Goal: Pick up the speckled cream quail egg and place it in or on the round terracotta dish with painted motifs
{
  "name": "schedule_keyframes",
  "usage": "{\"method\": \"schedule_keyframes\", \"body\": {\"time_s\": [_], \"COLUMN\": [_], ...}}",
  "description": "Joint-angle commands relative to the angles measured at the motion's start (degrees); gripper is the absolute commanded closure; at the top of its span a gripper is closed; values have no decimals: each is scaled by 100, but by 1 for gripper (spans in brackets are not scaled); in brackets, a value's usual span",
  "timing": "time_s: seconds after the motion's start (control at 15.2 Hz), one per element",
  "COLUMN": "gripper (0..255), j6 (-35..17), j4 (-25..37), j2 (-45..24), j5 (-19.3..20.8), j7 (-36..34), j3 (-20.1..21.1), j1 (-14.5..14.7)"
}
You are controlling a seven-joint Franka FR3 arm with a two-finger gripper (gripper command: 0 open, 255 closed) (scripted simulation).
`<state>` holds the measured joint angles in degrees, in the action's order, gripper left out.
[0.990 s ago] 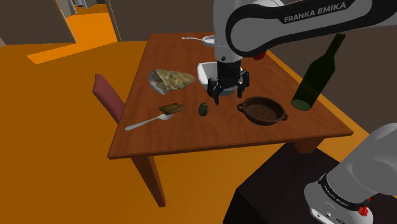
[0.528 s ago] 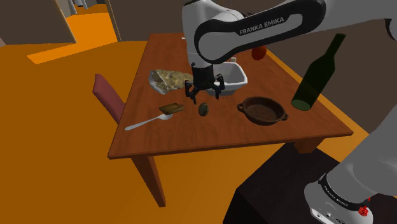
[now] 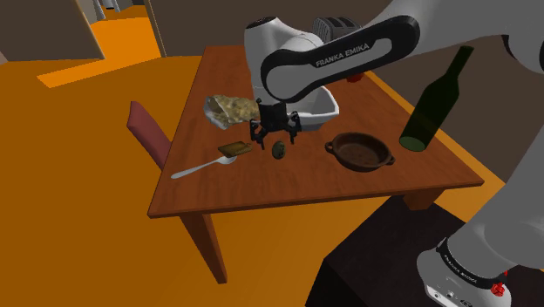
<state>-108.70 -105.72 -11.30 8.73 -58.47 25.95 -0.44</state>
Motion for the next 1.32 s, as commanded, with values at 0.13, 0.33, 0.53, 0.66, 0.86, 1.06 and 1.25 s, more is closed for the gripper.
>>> {"method": "schedule_keyframes", "body": {"time_s": [0.13, 0.33, 0.53, 0.66, 0.86, 1.06, 1.25], "gripper": [0, 0, 255, 255, 255, 255, 255], "j6": [-139, -139, -139, -139, -139, -138, -1], "j4": [-107, -107, -107, -107, -106, -105, -13], "j2": [-34, -34, -34, -34, -34, -35, 18], "j5": [23, 23, 23, 23, 23, 24, -7], "j7": [-17, -17, -17, -17, -17, -17, 9], "j3": [-8, -8, -8, -8, -8, -8, -1], "j1": [-2, -2, -2, -2, -2, -2, -6]}}
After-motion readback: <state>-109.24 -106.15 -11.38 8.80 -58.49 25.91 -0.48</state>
